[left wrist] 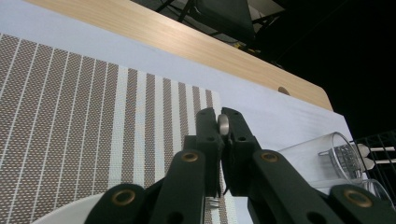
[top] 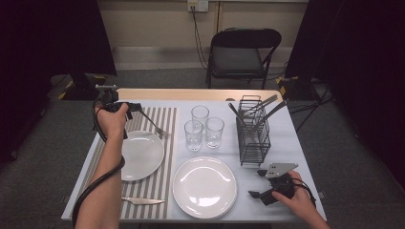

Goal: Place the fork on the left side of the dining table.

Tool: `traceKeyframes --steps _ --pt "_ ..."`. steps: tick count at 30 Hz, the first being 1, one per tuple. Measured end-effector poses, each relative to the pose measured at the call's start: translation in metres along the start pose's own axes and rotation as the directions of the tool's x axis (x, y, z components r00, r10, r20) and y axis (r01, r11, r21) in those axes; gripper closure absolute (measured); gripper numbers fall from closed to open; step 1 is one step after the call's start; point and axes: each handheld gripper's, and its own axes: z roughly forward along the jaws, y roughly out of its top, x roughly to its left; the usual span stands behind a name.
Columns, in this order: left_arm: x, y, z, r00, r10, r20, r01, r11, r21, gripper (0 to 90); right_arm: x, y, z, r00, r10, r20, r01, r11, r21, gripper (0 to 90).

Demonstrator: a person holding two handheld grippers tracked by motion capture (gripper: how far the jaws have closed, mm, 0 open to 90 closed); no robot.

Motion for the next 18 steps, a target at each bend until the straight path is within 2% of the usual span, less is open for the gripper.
traceKeyframes --steps 9,15,18 --pt "0.0052 -0.0001 0.0061 0.9998 -0.018 -0.001 0.018 0.9997 -0.016 87.0 0.0000 0.0000 0.0000 1.0000 0.000 0.000 0.000 1.0000 0.000 13.4" --pt "0.0061 0.0003 0.0073 1.0000 -0.007 -0.004 0.007 0.9998 -0.020 86.8 0.0001 -0.0001 0.0000 1.0000 0.001 0.000 -0.001 1.0000 0.000 13.3" --pt "0.0053 0.0011 0.0081 0.9998 -0.016 0.010 0.016 0.9997 -0.019 86.9 0.0001 -0.0001 0.0000 1.0000 0.001 0.000 -0.001 1.0000 0.000 13.4"
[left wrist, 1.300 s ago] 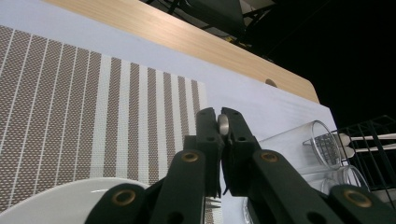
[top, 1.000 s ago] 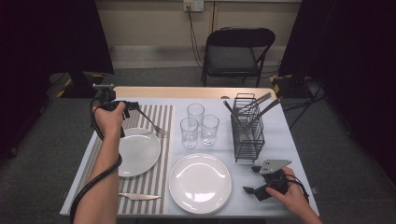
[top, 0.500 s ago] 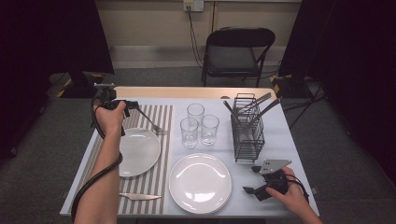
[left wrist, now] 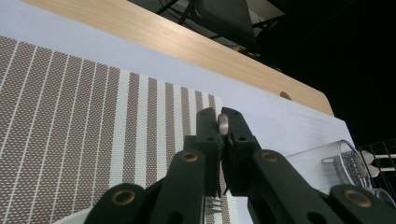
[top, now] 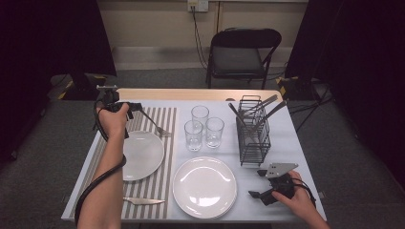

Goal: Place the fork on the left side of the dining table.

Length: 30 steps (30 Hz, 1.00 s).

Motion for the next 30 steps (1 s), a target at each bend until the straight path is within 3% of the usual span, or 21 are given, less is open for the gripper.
traceKeyframes --steps 15,20,30 --pt "0.0025 0.0035 0.0039 0.9999 -0.010 0.007 0.010 0.9999 -0.002 86.7 -0.0001 0.0000 0.0000 1.0000 -0.001 0.000 0.001 1.0000 -0.001 13.4" --pt "0.0013 0.0046 0.0036 0.9989 -0.032 0.033 0.032 0.9994 -0.013 87.0 0.0000 -0.0001 0.0000 1.0000 0.000 0.000 0.000 1.0000 -0.001 13.3" --pt "0.0041 0.0015 0.0098 0.9996 -0.022 0.016 0.022 0.9991 -0.037 87.0 0.0000 -0.0001 0.0000 1.0000 -0.001 0.000 0.001 1.0000 -0.001 13.4"
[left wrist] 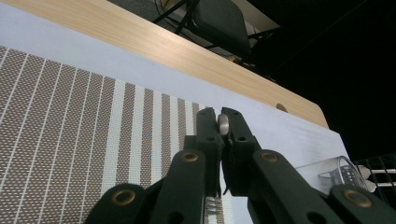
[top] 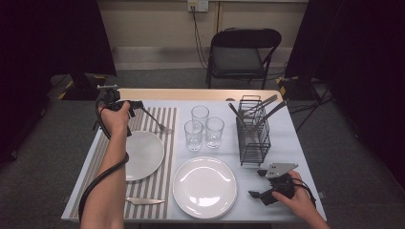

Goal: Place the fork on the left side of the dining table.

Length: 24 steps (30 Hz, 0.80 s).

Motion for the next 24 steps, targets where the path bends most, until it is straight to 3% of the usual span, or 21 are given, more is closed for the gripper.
traceKeyframes --steps 9,24 --pt "0.005 -0.001 -0.001 0.9999 -0.004 -0.014 0.004 1.0000 -0.003 86.3 0.000 0.000 0.000 1.0000 0.000 0.000 0.000 1.0000 0.000 13.3" --pt "0.016 -0.002 -0.003 0.9966 0.020 -0.081 -0.019 0.9998 0.009 81.2 0.000 0.000 0.000 1.0000 0.000 0.000 0.000 1.0000 0.000 13.4"
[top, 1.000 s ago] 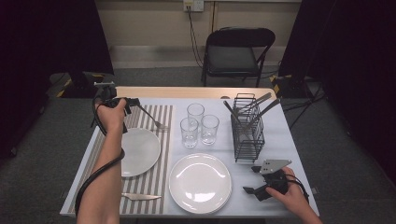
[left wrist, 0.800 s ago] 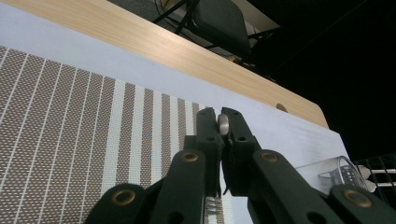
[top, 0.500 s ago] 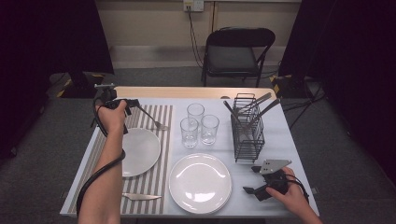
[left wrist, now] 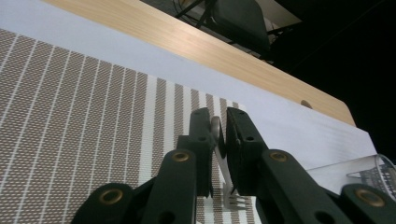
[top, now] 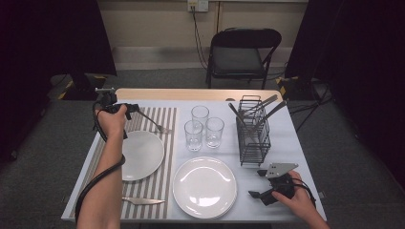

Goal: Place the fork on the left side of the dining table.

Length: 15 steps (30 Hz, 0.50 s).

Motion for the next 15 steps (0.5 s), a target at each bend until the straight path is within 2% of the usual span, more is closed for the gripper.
traceKeyframes --steps 8,9,15 --pt "0.0036 -0.0001 -0.0015 0.9998 -0.007 -0.019 0.007 1.0000 -0.001 78.8 -0.0001 0.0000 0.0000 1.0000 0.000 0.000 0.000 1.0000 0.000 13.4" --pt "0.0044 -0.0003 -0.0012 0.9996 0.008 -0.028 -0.008 1.0000 0.006 78.8 0.0000 0.0000 0.0000 1.0000 0.000 0.000 0.000 1.0000 0.000 13.3" --pt "0.0083 -0.0012 -0.0013 0.9995 -0.017 -0.026 0.017 0.9998 0.012 77.7 0.0000 0.0000 0.0000 1.0000 0.000 0.000 0.000 1.0000 0.000 13.3"
